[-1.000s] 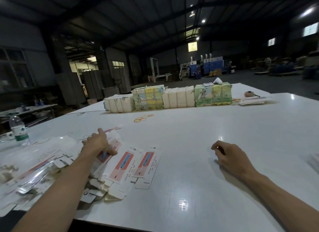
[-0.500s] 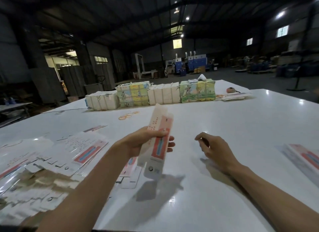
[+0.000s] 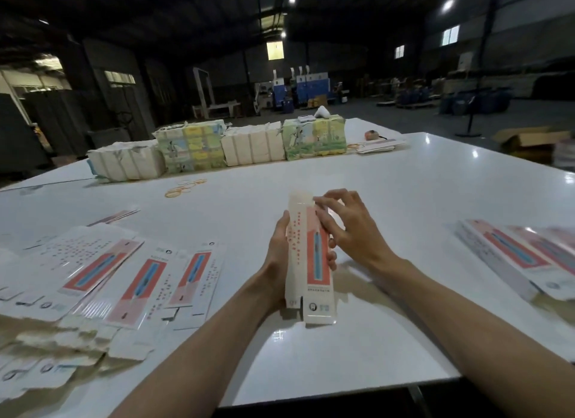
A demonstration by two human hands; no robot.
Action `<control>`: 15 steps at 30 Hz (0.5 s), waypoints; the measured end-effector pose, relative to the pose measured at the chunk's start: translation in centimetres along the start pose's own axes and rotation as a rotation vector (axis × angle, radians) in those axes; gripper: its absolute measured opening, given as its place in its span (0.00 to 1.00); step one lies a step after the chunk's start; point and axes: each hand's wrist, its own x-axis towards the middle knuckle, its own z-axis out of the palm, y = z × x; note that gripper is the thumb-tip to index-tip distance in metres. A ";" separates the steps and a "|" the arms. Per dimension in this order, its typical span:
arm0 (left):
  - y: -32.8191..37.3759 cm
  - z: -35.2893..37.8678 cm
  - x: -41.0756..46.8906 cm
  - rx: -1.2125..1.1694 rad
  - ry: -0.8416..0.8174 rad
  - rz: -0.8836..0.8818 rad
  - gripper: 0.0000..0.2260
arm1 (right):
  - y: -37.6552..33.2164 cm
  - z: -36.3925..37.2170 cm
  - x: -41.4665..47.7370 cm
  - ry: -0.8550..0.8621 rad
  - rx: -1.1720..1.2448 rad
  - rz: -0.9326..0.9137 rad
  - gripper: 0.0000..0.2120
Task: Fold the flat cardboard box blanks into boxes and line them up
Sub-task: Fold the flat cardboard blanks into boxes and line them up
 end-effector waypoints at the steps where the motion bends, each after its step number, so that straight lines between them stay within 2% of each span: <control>1: 0.1 0.2 -0.1 -0.005 -0.006 0.000 0.32 | -0.1 -0.1 0.0 0.000 -0.001 -0.004 0.17; 9: 0.4 0.6 -0.9 0.069 -0.003 -0.033 0.32 | -0.3 -0.6 0.1 0.016 0.029 -0.010 0.13; 15: 0.7 0.9 -0.8 0.127 -0.034 -0.044 0.32 | -0.6 -0.8 0.7 0.081 0.159 0.081 0.06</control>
